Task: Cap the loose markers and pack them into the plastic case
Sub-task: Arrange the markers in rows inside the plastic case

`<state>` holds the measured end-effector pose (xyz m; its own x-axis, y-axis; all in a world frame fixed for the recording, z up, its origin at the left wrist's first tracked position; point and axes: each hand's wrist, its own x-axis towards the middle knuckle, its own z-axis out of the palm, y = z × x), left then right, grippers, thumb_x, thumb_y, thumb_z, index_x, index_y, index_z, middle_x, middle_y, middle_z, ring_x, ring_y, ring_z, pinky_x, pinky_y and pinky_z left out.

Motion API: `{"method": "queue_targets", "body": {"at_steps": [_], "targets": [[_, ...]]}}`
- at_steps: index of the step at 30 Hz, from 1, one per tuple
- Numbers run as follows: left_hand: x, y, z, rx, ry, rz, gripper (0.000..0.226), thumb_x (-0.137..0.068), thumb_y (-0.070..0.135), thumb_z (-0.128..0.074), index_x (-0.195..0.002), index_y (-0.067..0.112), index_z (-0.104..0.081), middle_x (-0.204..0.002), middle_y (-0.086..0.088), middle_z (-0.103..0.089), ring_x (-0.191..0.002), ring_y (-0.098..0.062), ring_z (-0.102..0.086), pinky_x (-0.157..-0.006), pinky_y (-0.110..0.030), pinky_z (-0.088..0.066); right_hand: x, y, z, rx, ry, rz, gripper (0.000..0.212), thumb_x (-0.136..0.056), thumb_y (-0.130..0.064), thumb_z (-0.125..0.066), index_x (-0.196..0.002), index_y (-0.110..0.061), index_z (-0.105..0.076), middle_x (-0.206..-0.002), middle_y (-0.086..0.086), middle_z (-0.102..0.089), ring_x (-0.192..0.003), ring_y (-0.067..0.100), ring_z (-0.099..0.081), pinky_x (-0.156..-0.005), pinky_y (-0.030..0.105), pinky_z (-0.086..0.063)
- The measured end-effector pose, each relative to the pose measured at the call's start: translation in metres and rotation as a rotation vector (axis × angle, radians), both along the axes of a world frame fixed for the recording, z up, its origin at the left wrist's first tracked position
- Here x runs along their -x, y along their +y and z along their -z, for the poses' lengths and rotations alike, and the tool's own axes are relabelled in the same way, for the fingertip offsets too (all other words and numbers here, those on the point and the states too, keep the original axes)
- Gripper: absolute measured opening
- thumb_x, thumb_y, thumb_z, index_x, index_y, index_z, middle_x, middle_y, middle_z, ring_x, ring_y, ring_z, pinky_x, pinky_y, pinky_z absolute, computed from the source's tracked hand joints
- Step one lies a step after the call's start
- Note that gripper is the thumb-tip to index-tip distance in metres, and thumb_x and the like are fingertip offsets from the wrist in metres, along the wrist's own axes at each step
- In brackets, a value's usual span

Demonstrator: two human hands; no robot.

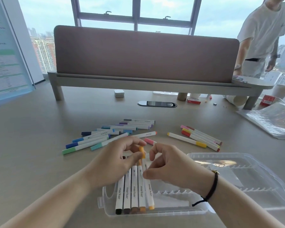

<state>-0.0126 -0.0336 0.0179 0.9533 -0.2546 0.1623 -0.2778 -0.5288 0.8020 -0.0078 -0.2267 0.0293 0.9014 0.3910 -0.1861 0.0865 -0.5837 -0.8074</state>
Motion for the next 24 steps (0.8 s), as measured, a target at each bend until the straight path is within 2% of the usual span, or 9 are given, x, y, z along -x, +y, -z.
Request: {"method": "queue_targets", "body": {"at_steps": [3,5,9,13,15,20,24], "targets": [[0.000,0.001,0.006,-0.207,-0.017,-0.010,0.040,-0.088,0.053,-0.063,-0.126,0.047,-0.052,-0.116,0.033,-0.058,-0.108,0.014,-0.055,-0.094,-0.024,-0.049,-0.002,0.000,0.001,0.050,-0.025,0.022,0.035,-0.075,-0.031,-0.084,-0.090,-0.025,-0.053,-0.082,-0.003,-0.077,-0.047,0.001,-0.054,-0.054,0.023,-0.044],[-0.001,0.002,0.008,-0.347,-0.065,-0.031,0.058,-0.082,0.066,-0.062,-0.135,0.049,-0.046,-0.124,0.037,-0.052,-0.120,0.011,-0.044,-0.104,-0.025,-0.038,-0.002,-0.001,0.001,0.080,-0.034,0.010,0.033,-0.076,-0.030,-0.084,-0.085,-0.025,-0.053,-0.081,-0.001,-0.077,-0.046,0.000,-0.054,-0.051,0.019,-0.042],[-0.002,0.001,0.008,-0.464,-0.029,-0.051,0.076,-0.074,0.077,-0.060,-0.141,0.051,-0.036,-0.125,0.034,-0.039,-0.119,0.004,-0.034,-0.103,-0.027,-0.034,-0.002,-0.004,0.000,0.155,-0.084,-0.032,0.029,-0.075,-0.032,-0.084,-0.074,-0.025,-0.056,-0.079,0.000,-0.076,-0.049,0.002,-0.052,-0.052,0.018,-0.040],[-0.003,0.003,0.010,-0.507,-0.006,-0.066,0.079,-0.074,0.080,-0.057,-0.142,0.046,-0.036,-0.136,0.023,-0.043,-0.122,0.000,-0.036,-0.104,-0.026,-0.034,-0.001,-0.005,-0.003,0.161,-0.083,-0.068,0.024,-0.077,-0.033,-0.082,-0.072,-0.020,-0.062,-0.077,-0.002,-0.077,-0.053,0.006,-0.056,-0.056,0.023,-0.043],[-0.004,0.004,0.012,-0.528,-0.012,-0.054,0.079,-0.073,0.083,-0.054,-0.141,0.045,-0.039,-0.138,0.022,-0.043,-0.124,0.001,-0.036,-0.106,-0.027,-0.035,0.000,-0.006,-0.004,0.182,-0.071,-0.068,0.027,-0.077,-0.037,-0.082,-0.075,-0.015,-0.066,-0.074,-0.004,-0.076,-0.051,0.005,-0.053,-0.054,0.022,-0.042],[-0.007,0.006,0.015,-0.527,-0.031,-0.028,0.075,-0.068,0.088,-0.051,-0.130,0.046,-0.048,-0.125,0.028,-0.048,-0.114,0.005,-0.041,-0.099,-0.027,-0.041,0.001,-0.009,-0.005,0.301,-0.023,-0.055,0.041,-0.077,-0.054,-0.077,-0.073,-0.013,-0.070,-0.065,-0.002,-0.074,-0.042,0.006,-0.045,-0.044,0.018,-0.039],[-0.008,0.005,0.015,-0.527,-0.033,-0.035,0.070,-0.066,0.086,-0.057,-0.125,0.047,-0.051,-0.117,0.028,-0.049,-0.108,0.004,-0.044,-0.093,-0.024,-0.042,-0.001,-0.008,-0.003,0.364,-0.008,-0.038,0.048,-0.076,-0.058,-0.075,-0.075,-0.010,-0.073,-0.065,-0.002,-0.074,-0.047,0.006,-0.051,-0.050,0.020,-0.045]]}}
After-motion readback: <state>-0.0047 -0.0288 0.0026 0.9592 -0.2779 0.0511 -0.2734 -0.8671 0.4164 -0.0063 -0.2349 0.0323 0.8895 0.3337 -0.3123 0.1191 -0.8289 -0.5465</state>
